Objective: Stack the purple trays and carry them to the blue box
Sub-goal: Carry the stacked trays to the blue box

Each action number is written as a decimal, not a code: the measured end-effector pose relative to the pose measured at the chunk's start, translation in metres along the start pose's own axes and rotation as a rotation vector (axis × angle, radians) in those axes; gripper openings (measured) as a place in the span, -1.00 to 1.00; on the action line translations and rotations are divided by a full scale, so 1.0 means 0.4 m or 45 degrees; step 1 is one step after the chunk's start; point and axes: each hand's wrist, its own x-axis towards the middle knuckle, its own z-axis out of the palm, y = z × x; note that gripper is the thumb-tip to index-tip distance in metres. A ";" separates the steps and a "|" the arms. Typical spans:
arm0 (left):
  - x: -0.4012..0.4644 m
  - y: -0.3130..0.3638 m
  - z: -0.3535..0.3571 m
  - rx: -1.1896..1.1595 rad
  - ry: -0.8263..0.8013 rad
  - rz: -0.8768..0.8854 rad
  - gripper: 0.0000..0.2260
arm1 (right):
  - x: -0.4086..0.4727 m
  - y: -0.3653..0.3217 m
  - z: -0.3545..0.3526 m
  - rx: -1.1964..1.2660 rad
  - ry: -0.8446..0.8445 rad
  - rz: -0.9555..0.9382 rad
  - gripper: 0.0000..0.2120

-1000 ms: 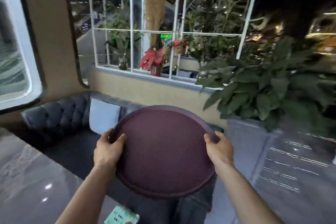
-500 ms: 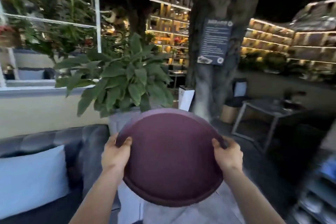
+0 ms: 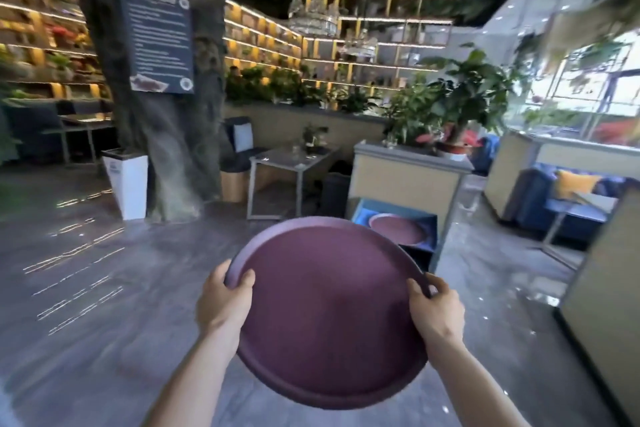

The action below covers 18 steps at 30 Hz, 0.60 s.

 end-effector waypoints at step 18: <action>-0.073 0.128 0.715 0.082 -0.398 0.019 -0.54 | 0.481 0.264 -0.300 0.042 0.323 0.255 -0.59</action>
